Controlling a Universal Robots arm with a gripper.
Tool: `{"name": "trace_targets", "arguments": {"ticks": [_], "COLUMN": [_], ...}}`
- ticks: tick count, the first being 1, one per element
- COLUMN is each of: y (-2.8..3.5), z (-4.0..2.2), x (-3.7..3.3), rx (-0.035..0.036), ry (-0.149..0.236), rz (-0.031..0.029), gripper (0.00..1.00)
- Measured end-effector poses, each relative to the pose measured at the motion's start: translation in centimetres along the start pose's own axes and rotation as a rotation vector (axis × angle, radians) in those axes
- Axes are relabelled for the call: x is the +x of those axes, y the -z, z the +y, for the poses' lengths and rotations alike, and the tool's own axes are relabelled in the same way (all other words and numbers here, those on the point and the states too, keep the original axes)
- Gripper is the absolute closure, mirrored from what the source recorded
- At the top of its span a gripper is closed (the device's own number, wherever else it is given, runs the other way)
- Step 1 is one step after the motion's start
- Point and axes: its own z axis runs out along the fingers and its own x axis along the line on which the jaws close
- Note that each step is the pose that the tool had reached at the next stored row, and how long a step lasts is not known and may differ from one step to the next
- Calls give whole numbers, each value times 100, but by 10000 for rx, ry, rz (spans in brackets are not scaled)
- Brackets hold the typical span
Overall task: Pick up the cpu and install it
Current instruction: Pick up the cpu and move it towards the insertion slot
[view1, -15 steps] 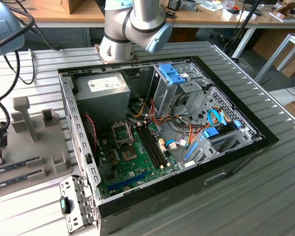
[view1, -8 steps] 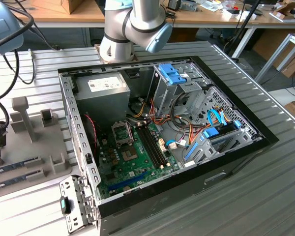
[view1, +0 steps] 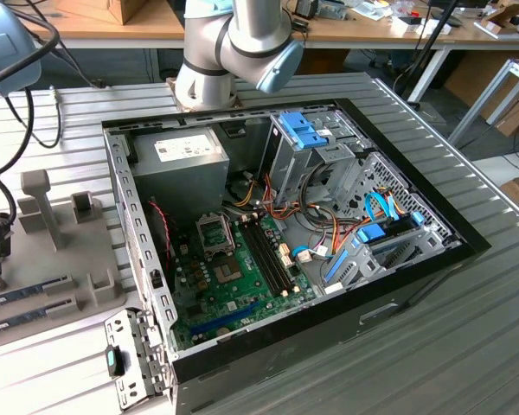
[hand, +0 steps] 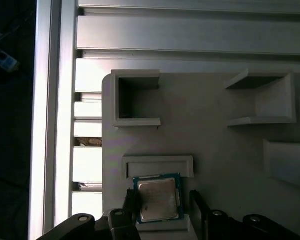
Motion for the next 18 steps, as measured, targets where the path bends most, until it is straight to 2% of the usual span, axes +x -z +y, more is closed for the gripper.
{"name": "trace_targets", "arguments": {"ticks": [3, 4, 18], "y": [-1, -2, -14], "z": [-4, -4, -5], "x": [-9, -10, 17], "rx": [-132, -141, -128], "ry": [-61, -100, -111], "rz": [1, 0, -4], "gripper": [46, 46, 46]}}
